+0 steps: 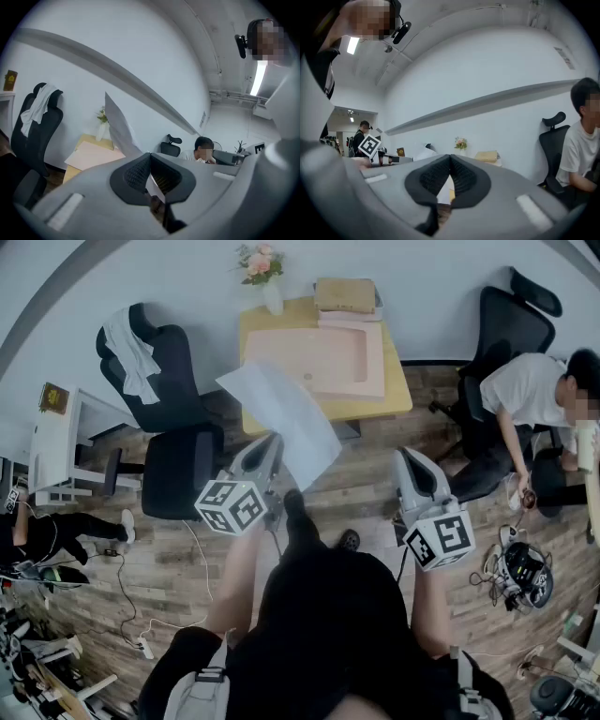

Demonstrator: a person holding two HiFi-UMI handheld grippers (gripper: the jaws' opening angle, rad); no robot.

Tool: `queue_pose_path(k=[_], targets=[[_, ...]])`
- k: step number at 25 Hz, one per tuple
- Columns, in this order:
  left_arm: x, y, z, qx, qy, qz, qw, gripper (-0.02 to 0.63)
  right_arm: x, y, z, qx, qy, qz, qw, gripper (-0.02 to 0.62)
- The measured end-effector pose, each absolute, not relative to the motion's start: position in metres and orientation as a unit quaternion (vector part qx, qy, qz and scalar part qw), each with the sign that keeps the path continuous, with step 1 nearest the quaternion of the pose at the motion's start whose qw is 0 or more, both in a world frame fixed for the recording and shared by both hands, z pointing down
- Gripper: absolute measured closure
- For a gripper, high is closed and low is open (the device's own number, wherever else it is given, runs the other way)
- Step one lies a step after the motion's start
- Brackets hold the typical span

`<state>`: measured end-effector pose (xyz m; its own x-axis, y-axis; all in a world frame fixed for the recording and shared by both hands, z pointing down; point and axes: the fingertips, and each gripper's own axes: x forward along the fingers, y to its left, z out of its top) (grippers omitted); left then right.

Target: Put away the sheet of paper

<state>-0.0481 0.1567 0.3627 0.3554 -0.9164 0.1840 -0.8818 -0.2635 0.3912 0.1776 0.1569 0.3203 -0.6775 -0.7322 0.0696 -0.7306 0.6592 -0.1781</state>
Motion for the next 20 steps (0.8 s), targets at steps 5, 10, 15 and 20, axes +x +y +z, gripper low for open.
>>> queue_pose_path(k=[5, 10, 15, 20], targets=[[-0.042, 0.155, 0.354, 0.800, -0.560, -0.041, 0.210, 0.595, 0.175, 0.161, 0.316, -0.391, 0.916, -0.089, 0.005, 0.592], [-0.028, 0.155, 0.355, 0.804, -0.555, -0.037, 0.211, 0.595, 0.181, 0.167, 0.317, -0.385, 0.918, -0.096, 0.013, 0.592], [-0.014, 0.157, 0.364, 0.803, -0.552, -0.036, 0.222, 0.595, 0.191, 0.173, 0.322, -0.386, 0.914, -0.121, 0.034, 0.592], [-0.004, 0.159, 0.376, 0.805, -0.543, -0.028, 0.235, 0.595, 0.201, 0.169, 0.343, -0.395, 0.905, -0.158, 0.029, 0.592]])
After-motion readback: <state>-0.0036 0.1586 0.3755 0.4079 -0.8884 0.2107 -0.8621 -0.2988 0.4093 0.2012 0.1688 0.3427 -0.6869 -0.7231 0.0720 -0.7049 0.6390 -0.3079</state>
